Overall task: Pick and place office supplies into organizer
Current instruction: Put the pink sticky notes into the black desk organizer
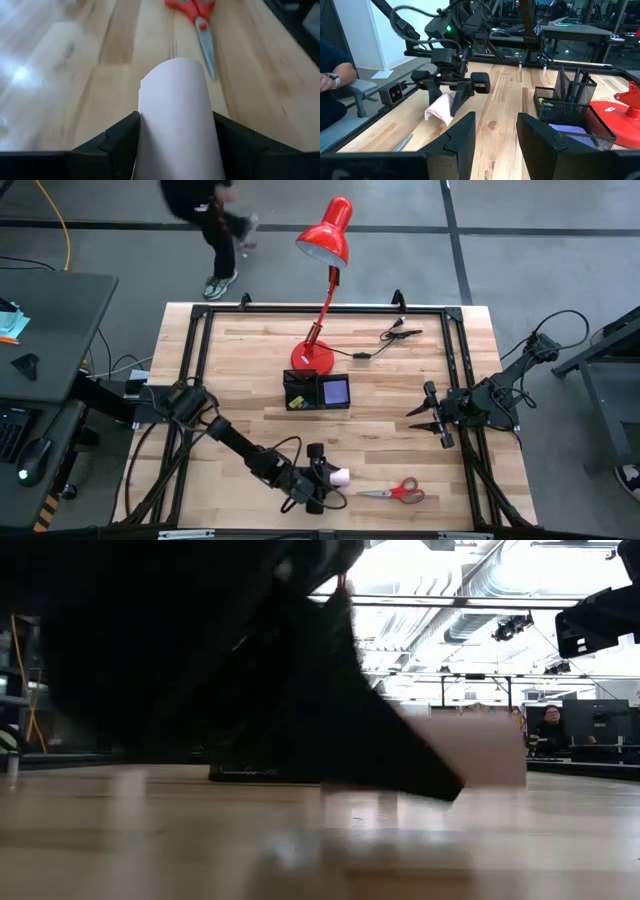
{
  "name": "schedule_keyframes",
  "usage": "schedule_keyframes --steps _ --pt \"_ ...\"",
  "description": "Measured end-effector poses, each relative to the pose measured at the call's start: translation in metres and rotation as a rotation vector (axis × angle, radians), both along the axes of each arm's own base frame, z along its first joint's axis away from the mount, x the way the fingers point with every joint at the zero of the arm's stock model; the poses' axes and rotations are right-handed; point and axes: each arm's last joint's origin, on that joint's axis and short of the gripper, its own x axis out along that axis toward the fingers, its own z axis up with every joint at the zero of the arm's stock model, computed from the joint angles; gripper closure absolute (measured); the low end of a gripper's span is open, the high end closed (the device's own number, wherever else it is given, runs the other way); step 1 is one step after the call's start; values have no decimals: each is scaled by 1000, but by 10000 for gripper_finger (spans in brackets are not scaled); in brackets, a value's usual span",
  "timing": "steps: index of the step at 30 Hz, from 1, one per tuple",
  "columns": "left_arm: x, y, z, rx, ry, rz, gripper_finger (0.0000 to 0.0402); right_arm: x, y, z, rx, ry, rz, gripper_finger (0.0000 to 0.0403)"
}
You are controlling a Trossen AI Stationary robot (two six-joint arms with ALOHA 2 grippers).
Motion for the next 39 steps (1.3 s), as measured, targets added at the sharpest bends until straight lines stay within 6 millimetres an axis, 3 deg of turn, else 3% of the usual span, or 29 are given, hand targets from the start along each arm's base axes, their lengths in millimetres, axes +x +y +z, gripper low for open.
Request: schedule_keyframes --steps 9,18,23,30,39 --pt "9 26 23 -40 -9 21 192 0 0 0 -1 0 0 269" --pt "7 49 59 -11 2 79 192 0 0 0 -1 0 0 269" --pt "9 72 78 1 -12 113 192 0 0 0 0 0 0 269" --pt "12 120 95 -9 8 147 192 0 0 0 0 0 0 269" --pt "12 202 88 -138 113 212 192 0 0 0 0 0 0 269"
